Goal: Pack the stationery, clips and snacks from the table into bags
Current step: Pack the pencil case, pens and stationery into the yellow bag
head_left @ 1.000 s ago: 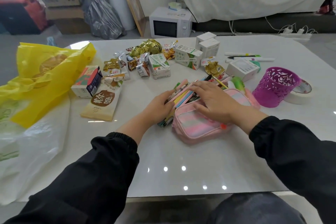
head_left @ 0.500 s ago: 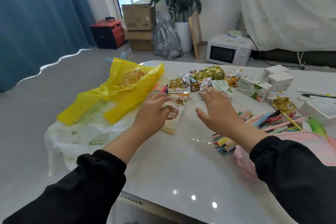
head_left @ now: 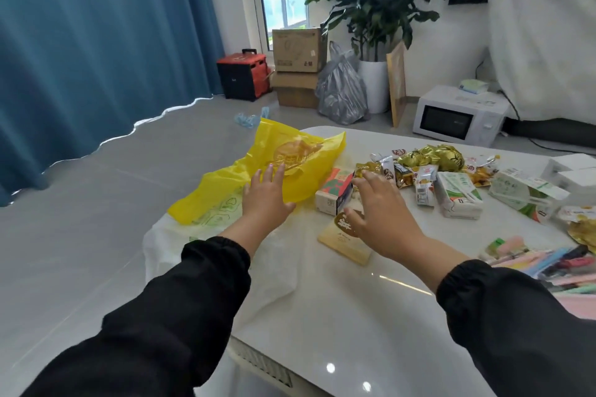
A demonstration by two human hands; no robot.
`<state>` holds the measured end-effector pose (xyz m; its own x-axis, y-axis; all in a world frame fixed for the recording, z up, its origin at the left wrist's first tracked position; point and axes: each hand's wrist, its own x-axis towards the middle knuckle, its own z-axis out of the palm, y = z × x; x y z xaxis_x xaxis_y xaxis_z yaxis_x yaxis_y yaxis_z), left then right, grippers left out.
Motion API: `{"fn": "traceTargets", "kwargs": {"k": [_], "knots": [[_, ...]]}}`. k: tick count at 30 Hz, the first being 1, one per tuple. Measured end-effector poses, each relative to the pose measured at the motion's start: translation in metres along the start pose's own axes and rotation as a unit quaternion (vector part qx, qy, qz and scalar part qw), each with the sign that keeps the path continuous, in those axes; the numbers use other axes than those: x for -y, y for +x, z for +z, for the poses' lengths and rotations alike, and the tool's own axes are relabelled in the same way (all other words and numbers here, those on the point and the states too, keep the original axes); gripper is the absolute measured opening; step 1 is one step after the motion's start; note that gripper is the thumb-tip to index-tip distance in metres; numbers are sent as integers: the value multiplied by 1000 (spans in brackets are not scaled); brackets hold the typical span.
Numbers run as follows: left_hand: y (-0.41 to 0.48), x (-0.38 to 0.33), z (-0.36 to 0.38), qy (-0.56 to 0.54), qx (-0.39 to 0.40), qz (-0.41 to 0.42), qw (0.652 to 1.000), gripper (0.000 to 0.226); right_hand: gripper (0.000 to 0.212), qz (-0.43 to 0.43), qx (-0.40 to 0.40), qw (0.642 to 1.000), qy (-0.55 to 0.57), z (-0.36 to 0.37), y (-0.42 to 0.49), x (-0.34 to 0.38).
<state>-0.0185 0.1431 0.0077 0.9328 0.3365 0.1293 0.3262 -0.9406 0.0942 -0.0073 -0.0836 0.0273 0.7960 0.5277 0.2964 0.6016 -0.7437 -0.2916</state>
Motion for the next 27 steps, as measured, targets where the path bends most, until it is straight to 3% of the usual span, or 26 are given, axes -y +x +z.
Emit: {"fn": "traceTargets", "kwargs": {"k": [4, 7, 11, 13, 15, 21, 27], "knots": [[22, -10, 11, -28, 46, -3, 999, 107, 58, 0, -2, 1000, -6, 0, 2, 4], [29, -10, 21, -11, 86, -1, 996, 98, 60, 6, 3, 1000, -7, 1, 2, 1], [40, -7, 22, -112, -19, 14, 993, 58, 62, 13, 5, 1000, -23, 0, 0, -5], [45, -9, 12, -121, -66, 45, 989, 30, 66, 16, 8, 998, -52, -3, 1, -10], [45, -14, -5, -130, -126, 81, 980, 15, 73, 15, 10, 997, -79, -8, 3, -15], [24, -33, -63, -141, -291, 247, 913, 10, 93, 11, 6, 995, -97, -36, 19, -16], [-10, -45, -111, -184, -313, 343, 866, 9, 110, -70, -17, 997, -30, -65, 38, 3]]}}
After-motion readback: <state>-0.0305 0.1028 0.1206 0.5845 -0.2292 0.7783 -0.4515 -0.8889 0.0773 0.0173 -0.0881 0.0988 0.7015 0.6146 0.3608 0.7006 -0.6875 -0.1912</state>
